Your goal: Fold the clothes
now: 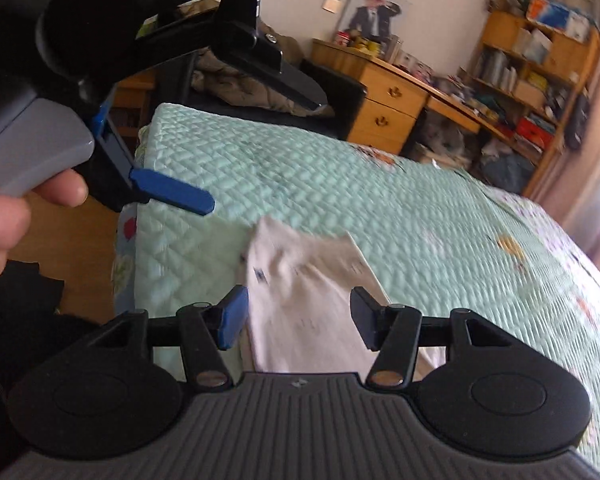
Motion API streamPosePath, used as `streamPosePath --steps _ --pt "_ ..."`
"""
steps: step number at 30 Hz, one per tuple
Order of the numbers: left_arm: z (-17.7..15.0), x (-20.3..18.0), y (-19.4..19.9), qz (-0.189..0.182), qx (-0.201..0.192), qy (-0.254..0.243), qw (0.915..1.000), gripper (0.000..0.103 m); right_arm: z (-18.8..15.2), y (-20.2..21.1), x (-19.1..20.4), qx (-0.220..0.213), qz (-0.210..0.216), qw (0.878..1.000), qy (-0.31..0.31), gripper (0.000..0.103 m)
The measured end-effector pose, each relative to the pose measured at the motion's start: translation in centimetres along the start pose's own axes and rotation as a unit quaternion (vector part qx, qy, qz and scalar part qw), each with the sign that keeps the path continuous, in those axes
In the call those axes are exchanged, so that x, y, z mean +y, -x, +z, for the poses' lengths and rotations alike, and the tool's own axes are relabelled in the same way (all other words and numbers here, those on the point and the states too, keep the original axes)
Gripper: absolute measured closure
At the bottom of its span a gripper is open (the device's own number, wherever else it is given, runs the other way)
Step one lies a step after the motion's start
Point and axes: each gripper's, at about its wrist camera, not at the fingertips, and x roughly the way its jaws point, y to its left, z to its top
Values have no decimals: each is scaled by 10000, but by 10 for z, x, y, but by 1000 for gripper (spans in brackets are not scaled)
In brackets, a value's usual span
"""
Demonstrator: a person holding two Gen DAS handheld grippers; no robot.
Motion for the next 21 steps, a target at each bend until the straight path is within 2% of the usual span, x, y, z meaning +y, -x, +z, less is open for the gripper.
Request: streamPosePath --steps 4,6,12,16,19,21 --pt "10 12 2 -30 37 163 9999 1 10 -18 10 149 16 9996 238 46" --pt "12 15 2 -73 80 188 9998 1 9 -24 14 270 -92 9991 320 52" --pt "10 13 -2 -271 349 62 9990 1 3 -12 9 294 -285 9992 34 52" --pt "-2 -9 -20 -531 924 -410 9935 1 -16 17 -3 257 -356 9983 -391 52" --pt "-20 -27 -39 -528 1505 -862 9834 1 -44 59 -20 236 -355 9963 -750 52" --pt "-37 -38 -51 -553 1820 -1137 9751 1 -67 94 -31 273 -646 9941 -829 50"
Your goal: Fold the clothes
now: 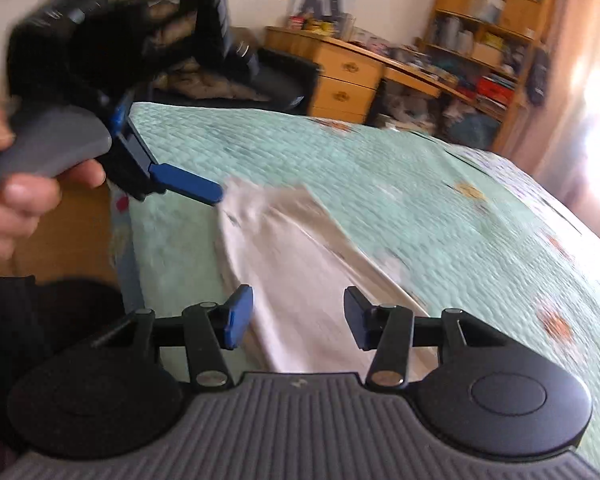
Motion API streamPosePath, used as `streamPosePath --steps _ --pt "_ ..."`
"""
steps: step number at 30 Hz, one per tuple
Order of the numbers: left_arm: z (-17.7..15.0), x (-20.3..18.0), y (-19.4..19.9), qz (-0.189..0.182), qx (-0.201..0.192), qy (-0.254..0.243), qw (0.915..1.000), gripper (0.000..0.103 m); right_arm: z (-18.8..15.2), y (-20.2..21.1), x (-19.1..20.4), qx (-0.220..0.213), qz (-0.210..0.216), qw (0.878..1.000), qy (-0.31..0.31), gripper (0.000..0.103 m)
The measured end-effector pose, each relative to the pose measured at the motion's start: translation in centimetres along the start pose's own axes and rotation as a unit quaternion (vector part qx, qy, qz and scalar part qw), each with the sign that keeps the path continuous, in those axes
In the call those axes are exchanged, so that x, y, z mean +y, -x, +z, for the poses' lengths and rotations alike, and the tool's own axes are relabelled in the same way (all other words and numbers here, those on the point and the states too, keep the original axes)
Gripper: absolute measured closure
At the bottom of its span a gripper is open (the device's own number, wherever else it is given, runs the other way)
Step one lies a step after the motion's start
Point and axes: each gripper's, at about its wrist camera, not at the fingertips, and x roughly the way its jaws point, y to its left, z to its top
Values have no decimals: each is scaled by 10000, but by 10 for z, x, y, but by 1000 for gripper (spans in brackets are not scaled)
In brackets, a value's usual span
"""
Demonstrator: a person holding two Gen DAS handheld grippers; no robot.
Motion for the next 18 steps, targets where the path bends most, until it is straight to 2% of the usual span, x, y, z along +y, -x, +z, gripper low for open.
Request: streamPosePath --steps 3,5,8,15,16,18 --pt "-15 -20 -24 -79 426 -338 9985 1 -39 57 -22 39 -543 9984 149 46" --pt "-23 -31 -39 -135 664 -511 9964 1 -65 89 -26 217 -884 9953 344 46" --pt "-37 -51 -58 -177 983 -797 9918 1 -95 120 -26 492 -1160 9911 438 46" --pt "-73 -80 -80 -128 1502 -1276 9803 1 -130 117 -8 802 -1498 9743 1477 46" --pt "-77 -83 -82 -97 1554 -1337 9787 1 -134 113 -11 895 -1550 9714 1561 46" --pt "-81 -85 -85 -18 1623 -1376 9771 1 -138 113 -18 954 -1503 9752 1315 46"
